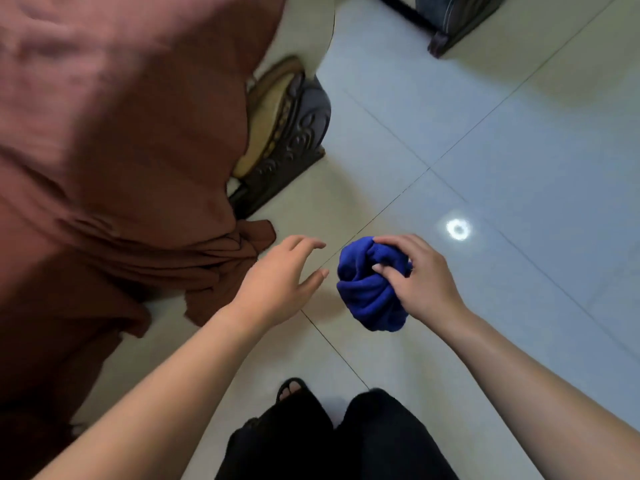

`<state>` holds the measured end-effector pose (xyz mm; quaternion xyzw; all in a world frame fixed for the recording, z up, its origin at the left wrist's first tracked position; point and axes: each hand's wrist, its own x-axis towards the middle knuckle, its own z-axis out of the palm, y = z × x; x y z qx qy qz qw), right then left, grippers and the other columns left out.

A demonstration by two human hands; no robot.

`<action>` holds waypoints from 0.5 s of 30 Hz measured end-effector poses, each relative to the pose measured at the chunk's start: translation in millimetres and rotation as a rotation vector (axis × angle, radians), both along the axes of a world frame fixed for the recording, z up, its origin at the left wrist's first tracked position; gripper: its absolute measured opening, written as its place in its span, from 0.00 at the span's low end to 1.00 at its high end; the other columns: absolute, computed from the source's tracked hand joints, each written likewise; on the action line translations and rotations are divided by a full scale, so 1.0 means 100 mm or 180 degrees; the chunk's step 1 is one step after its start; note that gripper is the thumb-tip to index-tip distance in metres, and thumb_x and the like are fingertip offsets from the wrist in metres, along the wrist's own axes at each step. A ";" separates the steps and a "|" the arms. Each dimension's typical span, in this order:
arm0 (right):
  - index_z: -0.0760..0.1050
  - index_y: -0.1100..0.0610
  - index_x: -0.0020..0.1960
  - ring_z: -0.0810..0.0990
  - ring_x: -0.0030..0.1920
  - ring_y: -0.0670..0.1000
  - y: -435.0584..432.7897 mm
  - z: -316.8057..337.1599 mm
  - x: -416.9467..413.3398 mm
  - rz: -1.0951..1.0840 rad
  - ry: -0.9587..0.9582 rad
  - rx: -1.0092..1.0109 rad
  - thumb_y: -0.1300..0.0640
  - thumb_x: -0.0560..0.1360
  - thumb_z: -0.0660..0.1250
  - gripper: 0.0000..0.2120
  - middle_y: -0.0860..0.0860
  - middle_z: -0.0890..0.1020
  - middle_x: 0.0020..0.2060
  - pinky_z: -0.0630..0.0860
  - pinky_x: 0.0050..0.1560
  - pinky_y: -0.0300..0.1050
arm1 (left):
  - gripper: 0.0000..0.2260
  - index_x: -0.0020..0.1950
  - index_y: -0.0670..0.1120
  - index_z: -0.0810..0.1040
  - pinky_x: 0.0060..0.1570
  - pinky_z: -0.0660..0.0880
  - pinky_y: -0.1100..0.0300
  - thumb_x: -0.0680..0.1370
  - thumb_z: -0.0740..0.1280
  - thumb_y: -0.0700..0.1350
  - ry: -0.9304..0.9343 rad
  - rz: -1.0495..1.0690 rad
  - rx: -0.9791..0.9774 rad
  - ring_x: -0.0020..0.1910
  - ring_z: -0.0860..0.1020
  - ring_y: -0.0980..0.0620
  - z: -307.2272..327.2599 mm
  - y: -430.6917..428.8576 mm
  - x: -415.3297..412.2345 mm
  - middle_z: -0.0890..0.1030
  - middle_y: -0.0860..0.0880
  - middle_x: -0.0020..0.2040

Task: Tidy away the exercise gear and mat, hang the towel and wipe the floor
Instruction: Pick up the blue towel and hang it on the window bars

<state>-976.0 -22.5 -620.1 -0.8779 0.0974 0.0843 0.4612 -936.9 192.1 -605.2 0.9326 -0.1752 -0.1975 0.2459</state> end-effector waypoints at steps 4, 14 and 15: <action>0.77 0.46 0.54 0.74 0.51 0.35 0.00 1.67 -0.24 -0.0098 0.0019 0.0050 0.61 0.71 0.70 0.15 0.41 0.77 0.50 0.66 0.49 0.22 | 0.19 0.67 0.53 0.68 0.56 0.72 0.55 0.77 0.63 0.54 -0.0083 0.0068 -0.0070 0.61 0.72 0.53 1.71 -0.04 -0.17 0.71 0.54 0.64; 0.76 0.44 0.53 0.73 0.50 0.33 -0.13 4.42 -0.74 -0.0369 -0.0315 0.0291 0.59 0.71 0.71 0.15 0.39 0.77 0.50 0.69 0.43 0.24 | 0.19 0.66 0.53 0.70 0.53 0.74 0.52 0.76 0.64 0.55 -0.0414 -0.0007 -0.0287 0.56 0.75 0.52 4.41 -0.16 -0.61 0.72 0.55 0.63; 0.76 0.44 0.53 0.73 0.50 0.34 -0.14 4.54 -0.76 -0.0363 -0.0379 0.0290 0.59 0.71 0.71 0.15 0.39 0.78 0.50 0.70 0.43 0.24 | 0.19 0.66 0.54 0.69 0.53 0.74 0.53 0.76 0.64 0.55 -0.0464 -0.0019 -0.0259 0.56 0.75 0.51 4.52 -0.16 -0.62 0.72 0.55 0.63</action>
